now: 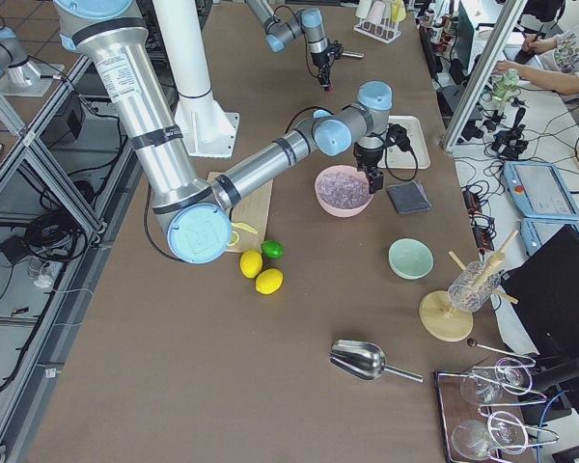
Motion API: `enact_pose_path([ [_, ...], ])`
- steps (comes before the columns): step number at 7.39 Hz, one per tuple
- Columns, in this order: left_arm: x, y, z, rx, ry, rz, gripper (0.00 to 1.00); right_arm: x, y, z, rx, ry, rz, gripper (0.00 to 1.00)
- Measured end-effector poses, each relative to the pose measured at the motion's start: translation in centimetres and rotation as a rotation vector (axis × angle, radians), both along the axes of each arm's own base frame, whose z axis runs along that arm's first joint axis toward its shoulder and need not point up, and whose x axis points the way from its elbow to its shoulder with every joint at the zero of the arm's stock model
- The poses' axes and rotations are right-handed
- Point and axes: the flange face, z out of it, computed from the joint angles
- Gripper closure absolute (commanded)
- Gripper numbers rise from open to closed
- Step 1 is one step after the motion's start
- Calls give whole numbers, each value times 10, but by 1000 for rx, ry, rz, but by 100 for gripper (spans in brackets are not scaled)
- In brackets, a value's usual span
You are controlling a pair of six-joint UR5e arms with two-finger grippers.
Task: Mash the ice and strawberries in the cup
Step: 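Carry the strawberry with the left gripper and drop it into the cup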
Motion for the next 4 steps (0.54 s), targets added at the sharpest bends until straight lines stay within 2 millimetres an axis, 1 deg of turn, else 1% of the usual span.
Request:
enact_pose_path([
  [1,3,-7,-29,-3,32,-13,100,-1,0,0,-1,1,-1,2],
  [2,17,-16,-85,-33,68,-21,100,-3,0,1,-3,1,-1,2],
  [3,33,-20,-147,-68,97,-25,100,-4,1,1,-5,1,-1,2],
  [4,51,-16,-196,-89,127,-17,100,-4,1,1,-7,2,0,2],
])
